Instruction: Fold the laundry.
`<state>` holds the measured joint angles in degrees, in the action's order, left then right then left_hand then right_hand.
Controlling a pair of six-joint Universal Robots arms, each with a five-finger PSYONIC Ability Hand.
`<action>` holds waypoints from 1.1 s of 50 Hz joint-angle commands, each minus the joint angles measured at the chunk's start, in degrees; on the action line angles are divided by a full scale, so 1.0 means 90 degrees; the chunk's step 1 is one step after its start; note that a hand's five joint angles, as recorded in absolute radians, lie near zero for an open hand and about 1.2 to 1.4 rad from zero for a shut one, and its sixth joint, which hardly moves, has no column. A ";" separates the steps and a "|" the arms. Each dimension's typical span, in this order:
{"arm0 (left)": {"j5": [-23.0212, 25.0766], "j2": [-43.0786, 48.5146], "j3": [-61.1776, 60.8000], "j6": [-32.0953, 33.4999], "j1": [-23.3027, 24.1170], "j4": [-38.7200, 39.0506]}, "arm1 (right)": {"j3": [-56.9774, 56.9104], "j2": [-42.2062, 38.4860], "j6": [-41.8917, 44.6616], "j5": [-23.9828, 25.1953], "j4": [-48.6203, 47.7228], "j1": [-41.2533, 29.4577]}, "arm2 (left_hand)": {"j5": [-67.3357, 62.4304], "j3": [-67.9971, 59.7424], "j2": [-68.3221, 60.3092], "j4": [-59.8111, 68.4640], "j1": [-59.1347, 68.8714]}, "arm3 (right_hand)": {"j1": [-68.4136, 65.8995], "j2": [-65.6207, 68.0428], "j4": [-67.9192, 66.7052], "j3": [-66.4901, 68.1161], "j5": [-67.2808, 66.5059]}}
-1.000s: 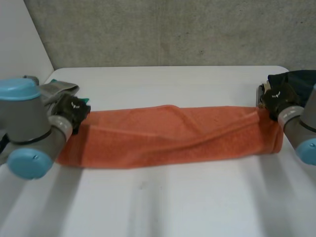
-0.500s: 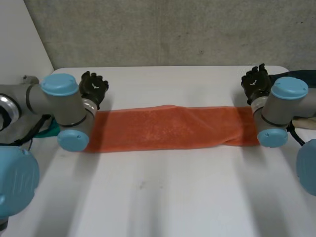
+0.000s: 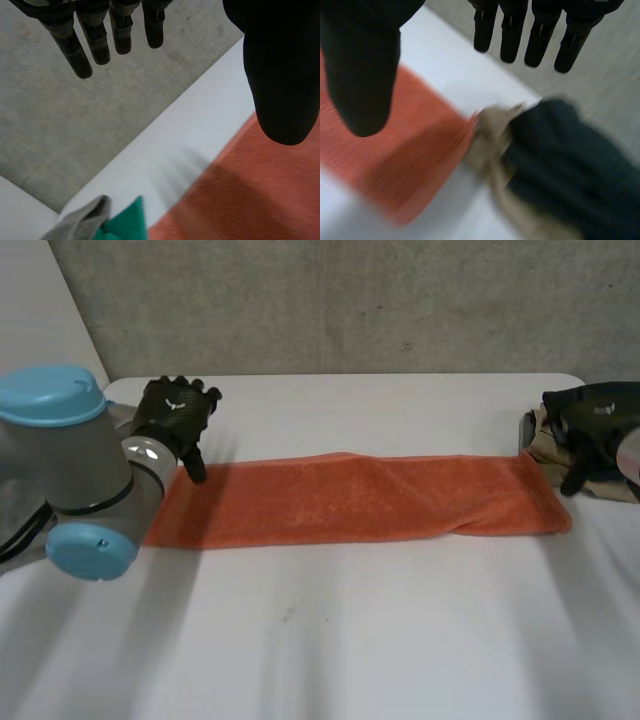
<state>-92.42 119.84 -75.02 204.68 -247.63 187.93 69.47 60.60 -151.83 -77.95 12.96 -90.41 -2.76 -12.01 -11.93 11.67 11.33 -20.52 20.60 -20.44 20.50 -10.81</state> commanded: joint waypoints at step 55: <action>0.0191 -0.1167 -0.1449 -0.0174 -0.0259 0.0125 | 0.0290 -0.1457 0.3199 0.2125 -0.4897 -0.4151 | 0.0306 0.0224 0.0214 -0.0186 -0.0148 | -0.6609 0.6600 -0.6618 0.6611 -0.6577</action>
<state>-90.64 109.62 -87.29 203.50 -249.92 188.97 76.01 56.99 -123.02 -72.37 -27.48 -114.64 -2.76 -12.01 -11.93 11.67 11.33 -63.93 67.52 -68.60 68.20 -57.72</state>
